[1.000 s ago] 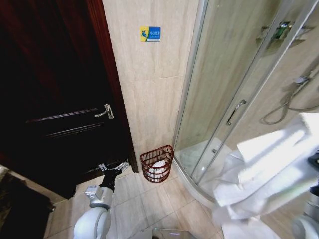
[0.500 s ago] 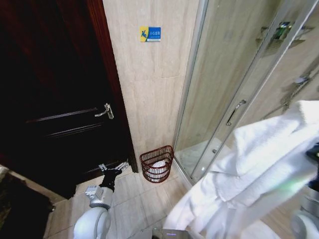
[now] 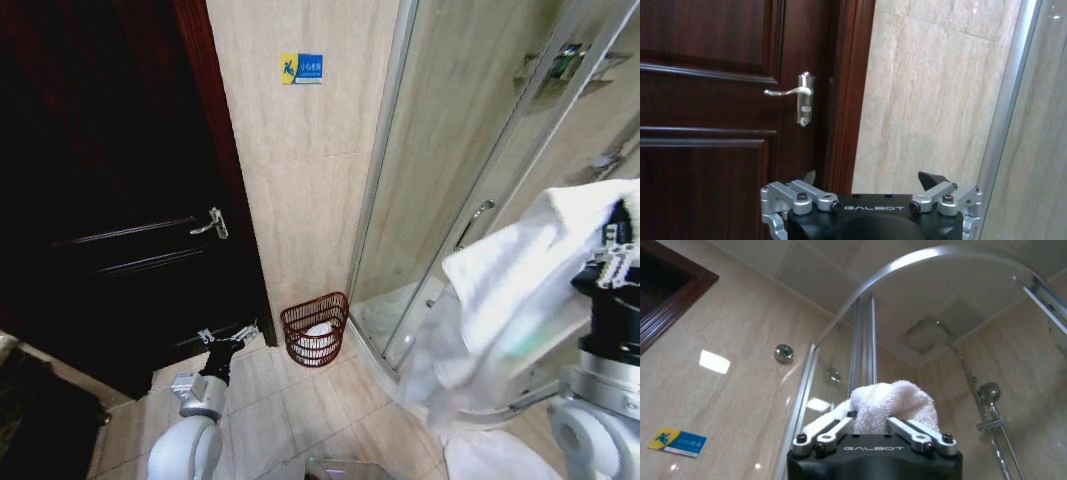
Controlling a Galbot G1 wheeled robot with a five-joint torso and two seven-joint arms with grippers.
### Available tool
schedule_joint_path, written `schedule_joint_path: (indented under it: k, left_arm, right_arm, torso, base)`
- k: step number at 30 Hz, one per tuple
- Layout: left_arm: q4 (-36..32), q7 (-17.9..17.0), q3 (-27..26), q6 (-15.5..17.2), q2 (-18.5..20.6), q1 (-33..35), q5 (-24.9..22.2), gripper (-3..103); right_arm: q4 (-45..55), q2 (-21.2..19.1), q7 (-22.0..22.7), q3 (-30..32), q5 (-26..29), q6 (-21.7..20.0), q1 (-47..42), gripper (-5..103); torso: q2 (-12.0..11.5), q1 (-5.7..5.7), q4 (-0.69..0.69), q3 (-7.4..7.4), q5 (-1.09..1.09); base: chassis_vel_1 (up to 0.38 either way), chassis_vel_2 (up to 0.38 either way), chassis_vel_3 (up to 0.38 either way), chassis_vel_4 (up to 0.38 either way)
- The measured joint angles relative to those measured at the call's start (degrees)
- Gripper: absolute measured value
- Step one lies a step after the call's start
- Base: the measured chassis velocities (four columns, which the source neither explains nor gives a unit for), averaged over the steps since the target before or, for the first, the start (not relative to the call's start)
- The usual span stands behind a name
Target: Discard the used towel into the hamper.
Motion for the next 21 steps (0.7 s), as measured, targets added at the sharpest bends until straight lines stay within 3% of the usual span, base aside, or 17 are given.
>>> schedule_joint_path:
  k: [21]
  left_arm:
    - [0.0,0.0,0.0,0.0,0.0,0.0,0.0,100]
  right_arm:
    - [-0.1,-4.1,-0.1,-2.1,1.3,-1.2,2.9,8]
  torso:
    - [0.0,0.00,0.00,0.00,0.00]
  base:
    - [0.038,0.041,0.035,0.045]
